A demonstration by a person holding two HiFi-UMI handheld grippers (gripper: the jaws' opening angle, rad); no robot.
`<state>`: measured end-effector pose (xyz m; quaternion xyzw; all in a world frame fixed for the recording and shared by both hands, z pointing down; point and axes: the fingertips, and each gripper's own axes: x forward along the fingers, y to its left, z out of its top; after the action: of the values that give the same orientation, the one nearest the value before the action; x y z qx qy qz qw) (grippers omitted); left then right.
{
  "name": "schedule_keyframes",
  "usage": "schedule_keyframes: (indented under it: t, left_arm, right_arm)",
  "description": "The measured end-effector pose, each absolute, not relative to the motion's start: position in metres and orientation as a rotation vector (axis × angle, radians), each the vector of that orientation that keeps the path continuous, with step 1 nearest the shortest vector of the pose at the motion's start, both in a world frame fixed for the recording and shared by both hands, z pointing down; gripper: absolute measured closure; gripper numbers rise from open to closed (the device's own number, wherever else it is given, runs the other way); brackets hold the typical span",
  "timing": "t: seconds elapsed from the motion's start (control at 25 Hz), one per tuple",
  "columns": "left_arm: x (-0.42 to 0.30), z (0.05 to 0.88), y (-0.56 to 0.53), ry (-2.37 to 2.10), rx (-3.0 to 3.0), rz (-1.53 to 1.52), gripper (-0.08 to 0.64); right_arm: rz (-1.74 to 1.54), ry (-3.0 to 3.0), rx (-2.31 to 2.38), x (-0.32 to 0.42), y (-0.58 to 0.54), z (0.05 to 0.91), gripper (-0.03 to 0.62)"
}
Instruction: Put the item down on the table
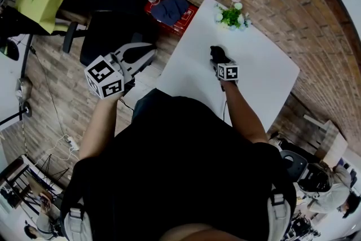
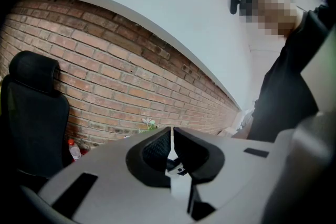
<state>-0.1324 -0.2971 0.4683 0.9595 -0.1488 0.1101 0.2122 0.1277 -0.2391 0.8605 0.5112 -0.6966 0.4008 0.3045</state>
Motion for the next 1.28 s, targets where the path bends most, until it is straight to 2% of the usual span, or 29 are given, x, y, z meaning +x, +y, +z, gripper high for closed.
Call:
schedule_keyframes:
  t: [1.28]
  left_arm:
    - [-0.128,0.455,-0.267,-0.444,2.681,0.282,0.535]
  right_arm:
    - [1.041,-1.961,1.399,0.134,-0.242,0.819,0.242]
